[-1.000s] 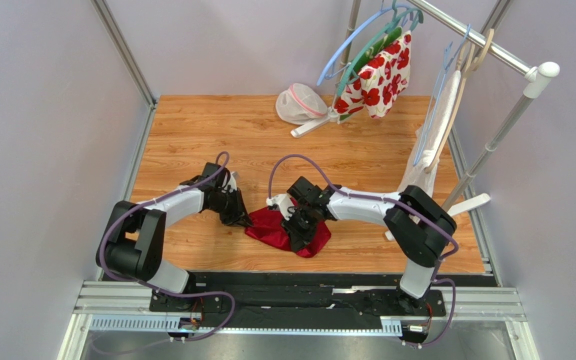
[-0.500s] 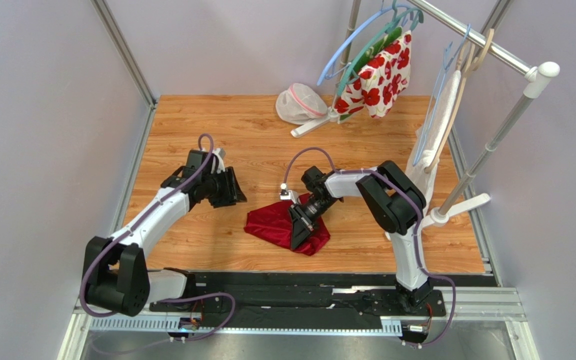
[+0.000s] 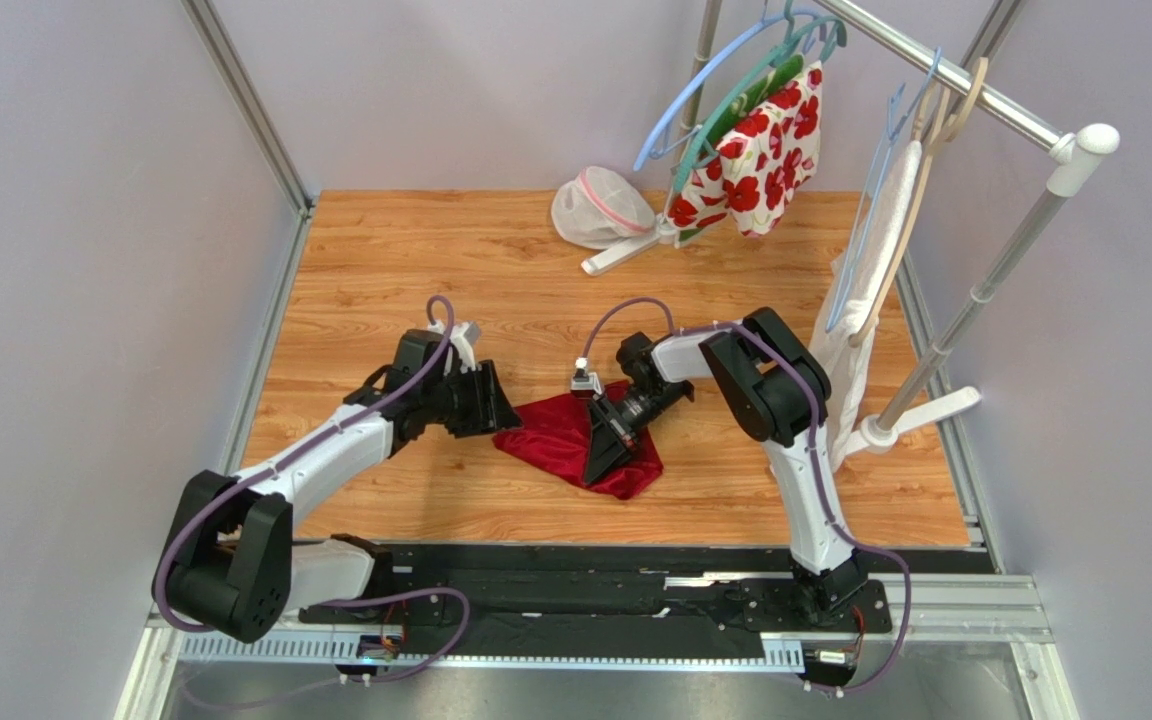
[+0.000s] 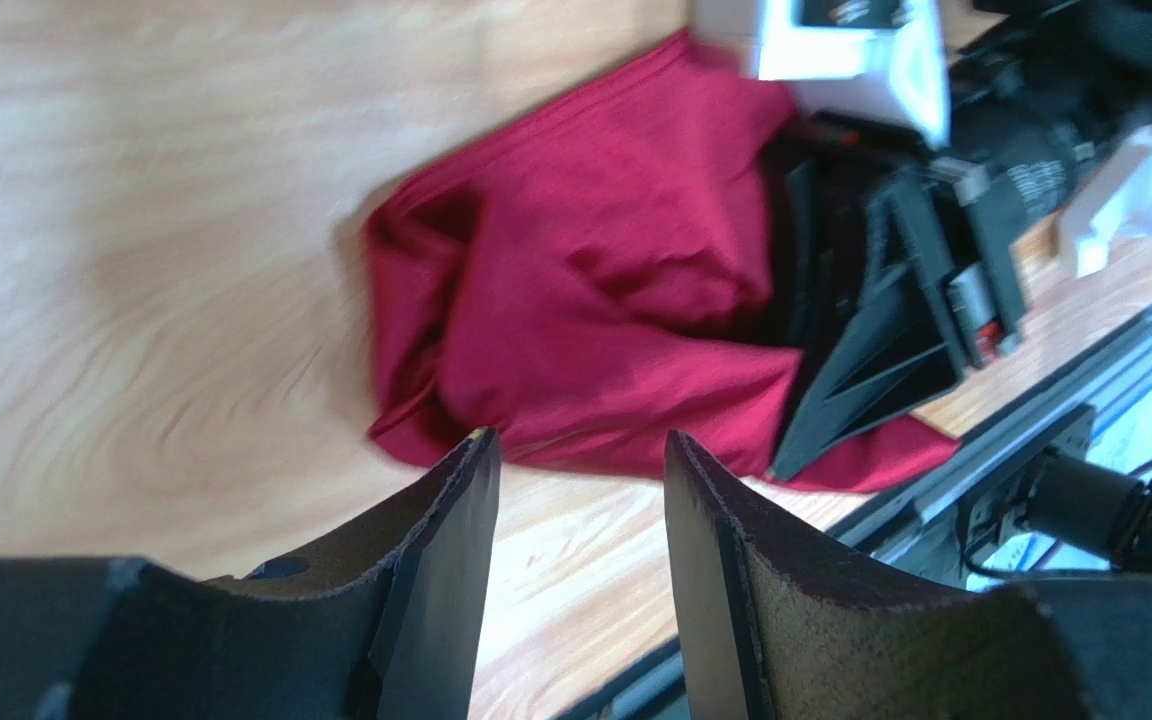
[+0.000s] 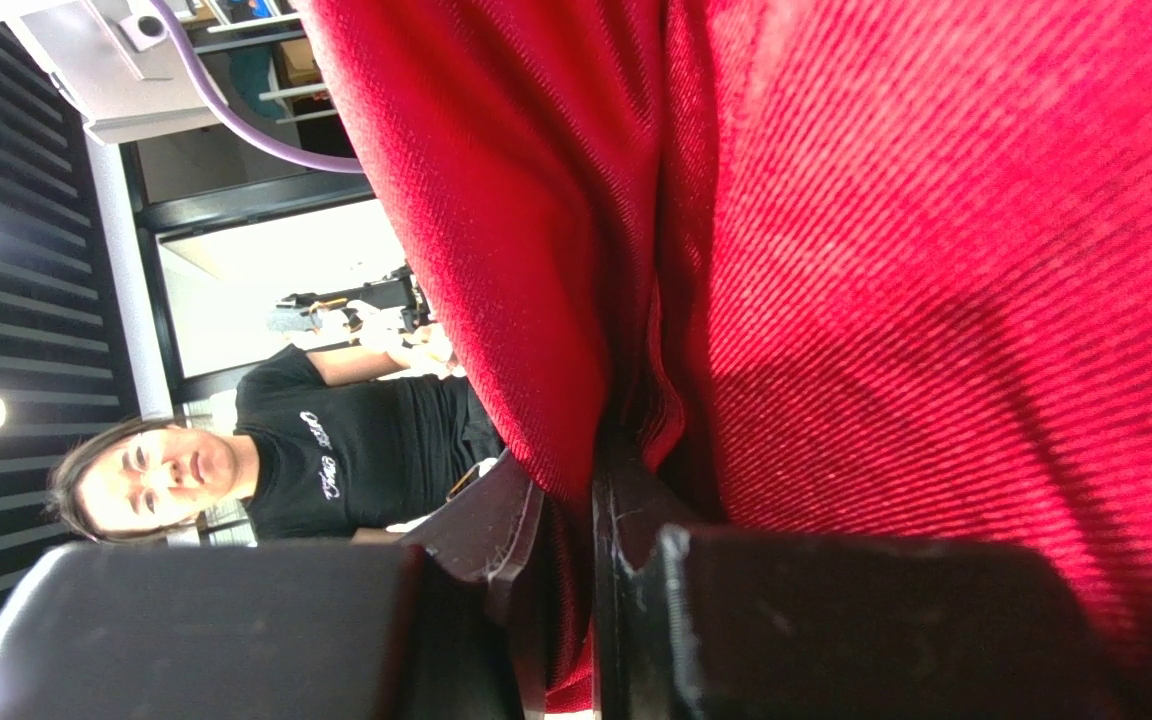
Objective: Fold the napkin, place the utensils inside, and roll it up
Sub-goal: Roll the napkin with the utensil
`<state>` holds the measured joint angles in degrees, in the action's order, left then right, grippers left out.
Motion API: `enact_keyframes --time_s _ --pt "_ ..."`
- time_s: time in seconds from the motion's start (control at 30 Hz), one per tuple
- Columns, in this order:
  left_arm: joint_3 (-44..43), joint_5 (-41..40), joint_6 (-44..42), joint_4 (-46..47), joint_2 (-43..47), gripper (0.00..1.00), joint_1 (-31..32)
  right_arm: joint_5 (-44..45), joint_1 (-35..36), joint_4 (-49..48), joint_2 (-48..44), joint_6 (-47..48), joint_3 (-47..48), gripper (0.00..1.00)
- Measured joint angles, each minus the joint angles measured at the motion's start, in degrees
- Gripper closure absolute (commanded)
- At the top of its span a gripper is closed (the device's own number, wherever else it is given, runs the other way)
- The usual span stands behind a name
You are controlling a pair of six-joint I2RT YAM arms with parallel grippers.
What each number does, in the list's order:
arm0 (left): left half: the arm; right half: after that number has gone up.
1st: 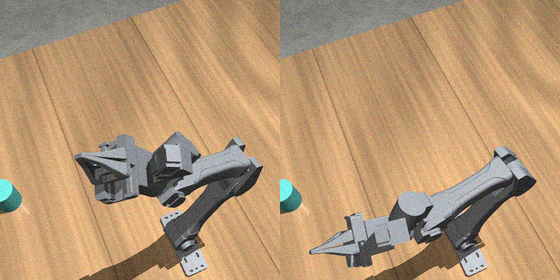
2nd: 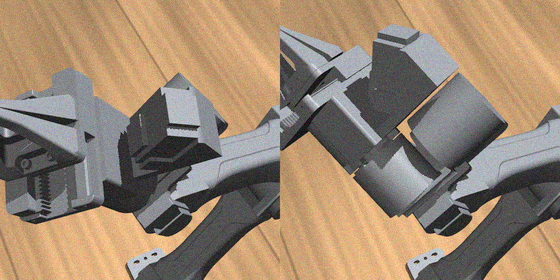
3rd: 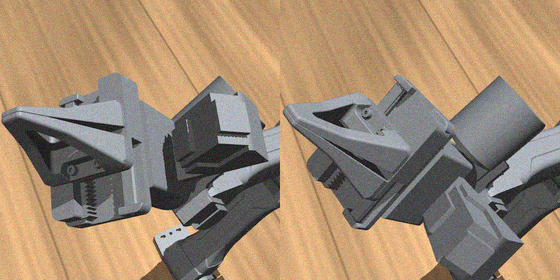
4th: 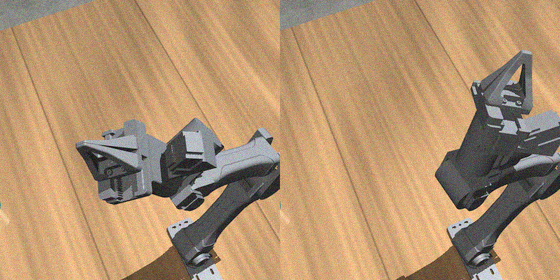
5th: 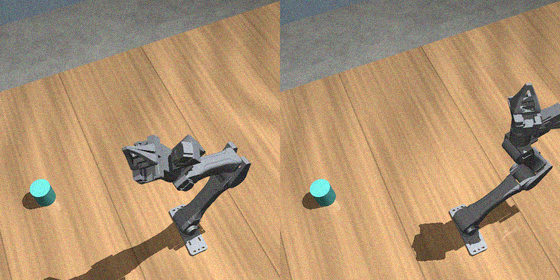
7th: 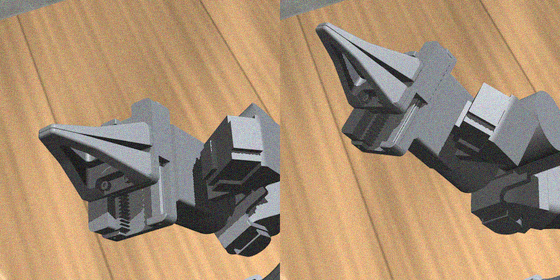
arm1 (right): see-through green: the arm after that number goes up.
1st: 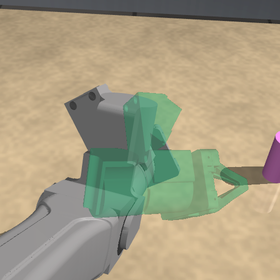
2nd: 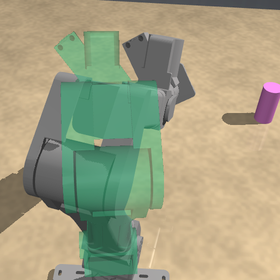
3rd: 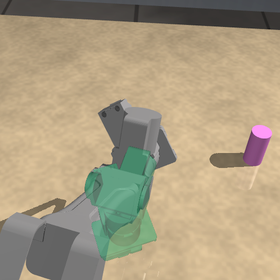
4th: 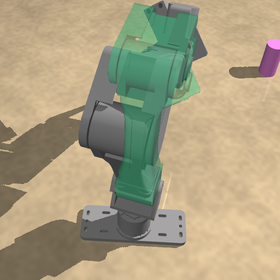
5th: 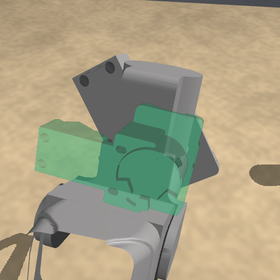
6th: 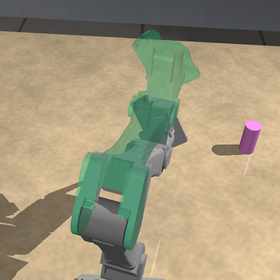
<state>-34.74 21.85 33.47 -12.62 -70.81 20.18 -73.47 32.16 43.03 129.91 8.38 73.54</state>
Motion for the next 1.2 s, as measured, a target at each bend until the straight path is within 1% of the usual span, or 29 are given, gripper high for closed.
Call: enact_keyframes --time_s 0.1,0.13,0.17,0.27,0.5,0.63,0.73,0.8,0.87,0.93,1.0,1.03,1.13,1.2 --pt "0.8 -0.2 0.8 4.4 -0.1 0.5 1.2 -0.2 -0.2 0.3 0.3 0.1 0.5 1.0" --pt "1.0 -0.3 0.9 5.2 -0.2 0.51 1.3 -0.2 -0.2 0.4 0.4 0.1 0.7 1.0" --pt "1.2 -0.6 1.0 5.9 -0.4 0.55 1.4 -0.1 -0.2 0.5 0.4 0.1 0.8 1.0" --pt "1.2 -1.1 1.1 7.4 -1.9 0.6 1.5 -0.1 -0.2 0.6 0.6 0.1 1.1 0.99" --pt "1.6 -1.4 1.2 11.3 -7.7 0.59 1.5 -0.1 -0.3 0.6 0.6 0.0 1.2 0.98" --pt "2.3 -1.5 1.3 13.9 -8.8 0.59 1.5 -0.1 -0.3 0.4 0.6 -0.3 1.2 0.93" --pt "2.8 -1.7 1.4 15.3 -9.5 0.6 1.5 0.0 -0.3 0.0 0.5 -0.8 1.1 0.8" --pt "2.9 -1.8 1.4 15.8 -10.4 0.61 1.5 0.5 -0.3 -0.5 0.2 -1.2 1.0 0.65" --pt "3.0 -1.9 1.6 16.4 -11.7 0.63 1.5 2.1 -0.3 -1.4 -0.5 -1.7 0.6 0.45" --pt "3.0 -1.6 2.0 17.3 -13.3 0.65 1.5 2.6 -0.3 -2.2 -2.3 -2.7 0.2 0.28" --pt "2.6 -1.3 2.3 18.2 -14.3 0.65 1.5 4.1 -0.3 -2.6 -4.8 -5.0 -0.2 0.2" --pt "2.3 -1.1 2.3 18.4 -14.7 0.65 1.5 5.0 -0.4 -3.1 -6.0 -6.1 -0.5 0.11" --pt "1.5 -0.9 2.4 18.9 -15.9 0.66 1.5 8.7 -0.4 -4.4 -9.6 -9.0 -1.5 0.09" --pt "1.2 -0.7 2.4 19.1 -16.4 0.66 1.5 12.9 -0.4 -5.8 -12.6 -10.3 -1.9 0.08"
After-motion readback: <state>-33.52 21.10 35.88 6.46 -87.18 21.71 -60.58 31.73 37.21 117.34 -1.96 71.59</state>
